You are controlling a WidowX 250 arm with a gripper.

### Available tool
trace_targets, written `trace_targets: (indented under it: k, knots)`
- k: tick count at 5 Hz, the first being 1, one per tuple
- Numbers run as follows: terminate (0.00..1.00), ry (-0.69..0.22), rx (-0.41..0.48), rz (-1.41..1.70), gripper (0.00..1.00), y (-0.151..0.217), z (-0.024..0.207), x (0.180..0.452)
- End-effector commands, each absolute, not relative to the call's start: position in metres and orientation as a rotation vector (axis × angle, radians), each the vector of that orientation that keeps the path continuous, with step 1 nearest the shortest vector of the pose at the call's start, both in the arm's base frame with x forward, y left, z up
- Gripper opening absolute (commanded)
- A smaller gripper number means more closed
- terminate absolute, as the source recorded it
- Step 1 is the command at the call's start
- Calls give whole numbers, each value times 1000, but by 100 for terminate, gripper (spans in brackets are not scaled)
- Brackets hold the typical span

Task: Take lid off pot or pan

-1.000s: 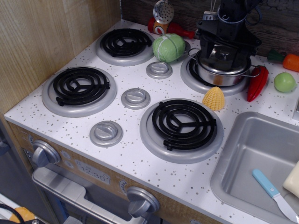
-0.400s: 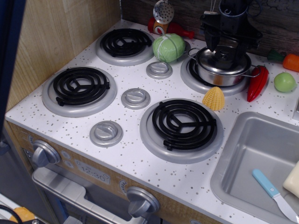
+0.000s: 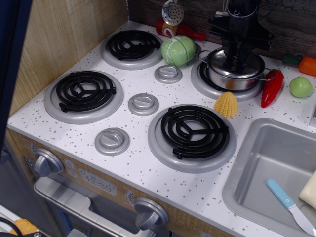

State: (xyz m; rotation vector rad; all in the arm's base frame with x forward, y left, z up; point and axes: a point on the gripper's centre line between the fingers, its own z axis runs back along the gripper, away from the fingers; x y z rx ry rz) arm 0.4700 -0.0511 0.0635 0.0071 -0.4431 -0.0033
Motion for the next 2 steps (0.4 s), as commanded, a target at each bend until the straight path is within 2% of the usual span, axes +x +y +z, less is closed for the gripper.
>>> trace_targets:
  k: [1, 2]
  knots:
    - [0, -501, 70, -7, 0, -53, 100, 471]
    - [0, -517, 134, 30, 0, -67, 125, 463]
